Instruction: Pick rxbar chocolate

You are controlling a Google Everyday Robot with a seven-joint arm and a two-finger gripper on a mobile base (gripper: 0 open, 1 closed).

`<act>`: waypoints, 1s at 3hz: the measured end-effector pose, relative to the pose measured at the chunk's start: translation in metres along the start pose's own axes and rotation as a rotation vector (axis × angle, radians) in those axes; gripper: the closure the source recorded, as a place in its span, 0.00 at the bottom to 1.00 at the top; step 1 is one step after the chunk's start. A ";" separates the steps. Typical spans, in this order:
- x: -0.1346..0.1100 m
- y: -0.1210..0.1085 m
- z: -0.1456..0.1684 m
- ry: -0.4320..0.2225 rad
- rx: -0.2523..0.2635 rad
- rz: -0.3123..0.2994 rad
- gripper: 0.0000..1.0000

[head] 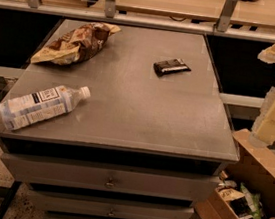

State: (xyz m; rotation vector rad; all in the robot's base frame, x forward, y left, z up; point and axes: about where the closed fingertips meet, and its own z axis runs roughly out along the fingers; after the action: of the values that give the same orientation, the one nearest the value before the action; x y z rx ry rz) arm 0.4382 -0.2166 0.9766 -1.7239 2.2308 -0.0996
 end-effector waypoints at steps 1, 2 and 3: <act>0.000 0.000 0.000 0.000 0.000 0.000 0.00; -0.008 -0.007 0.007 -0.016 0.025 -0.029 0.00; -0.025 -0.030 0.022 -0.012 0.070 -0.097 0.00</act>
Offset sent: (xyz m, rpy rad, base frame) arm 0.0279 0.0170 -0.0138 0.0028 -0.0654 0.0700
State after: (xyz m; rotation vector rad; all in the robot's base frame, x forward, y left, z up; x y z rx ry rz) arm 0.4777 -0.1978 0.9682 -1.7900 2.1089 -0.1863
